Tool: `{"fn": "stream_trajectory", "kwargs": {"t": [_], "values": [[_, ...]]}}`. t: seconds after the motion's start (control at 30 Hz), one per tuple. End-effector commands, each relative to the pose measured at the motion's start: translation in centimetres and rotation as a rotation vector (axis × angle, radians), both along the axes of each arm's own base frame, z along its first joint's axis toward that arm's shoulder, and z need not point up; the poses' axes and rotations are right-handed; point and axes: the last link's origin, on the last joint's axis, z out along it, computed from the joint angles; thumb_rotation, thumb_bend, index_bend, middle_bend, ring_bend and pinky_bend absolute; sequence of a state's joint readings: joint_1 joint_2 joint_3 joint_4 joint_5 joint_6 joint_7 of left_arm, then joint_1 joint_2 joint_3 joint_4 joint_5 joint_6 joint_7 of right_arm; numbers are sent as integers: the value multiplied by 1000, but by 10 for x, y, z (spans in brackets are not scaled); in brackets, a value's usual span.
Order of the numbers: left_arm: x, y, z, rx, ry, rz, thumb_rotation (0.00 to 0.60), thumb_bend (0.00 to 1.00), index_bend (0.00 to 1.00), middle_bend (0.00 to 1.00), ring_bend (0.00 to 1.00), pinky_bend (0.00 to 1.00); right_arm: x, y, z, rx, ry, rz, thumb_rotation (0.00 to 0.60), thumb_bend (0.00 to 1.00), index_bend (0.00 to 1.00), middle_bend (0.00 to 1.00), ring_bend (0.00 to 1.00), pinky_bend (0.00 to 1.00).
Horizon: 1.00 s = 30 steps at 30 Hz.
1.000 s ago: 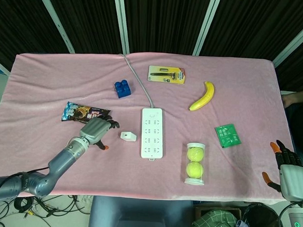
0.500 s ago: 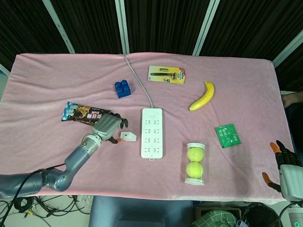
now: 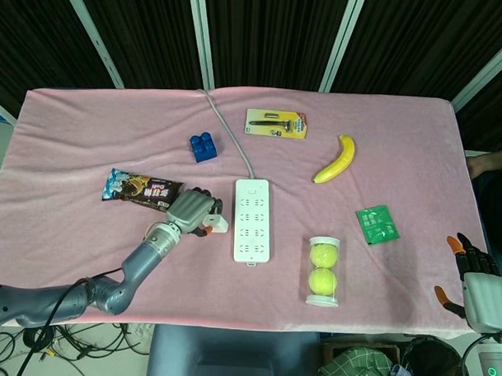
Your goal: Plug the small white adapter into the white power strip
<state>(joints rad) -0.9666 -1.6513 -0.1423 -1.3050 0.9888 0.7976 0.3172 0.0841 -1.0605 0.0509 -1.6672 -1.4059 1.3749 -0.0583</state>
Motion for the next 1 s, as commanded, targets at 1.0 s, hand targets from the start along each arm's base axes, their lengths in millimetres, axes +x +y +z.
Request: {"fn": "stream_trajectory", "kwargs": {"t": [1.0], "values": [[56, 23, 36, 6, -54, -61, 600, 386, 555, 567, 380, 396, 0, 1, -1, 8, 0, -14, 600, 203, 29, 35, 125, 151]]}}
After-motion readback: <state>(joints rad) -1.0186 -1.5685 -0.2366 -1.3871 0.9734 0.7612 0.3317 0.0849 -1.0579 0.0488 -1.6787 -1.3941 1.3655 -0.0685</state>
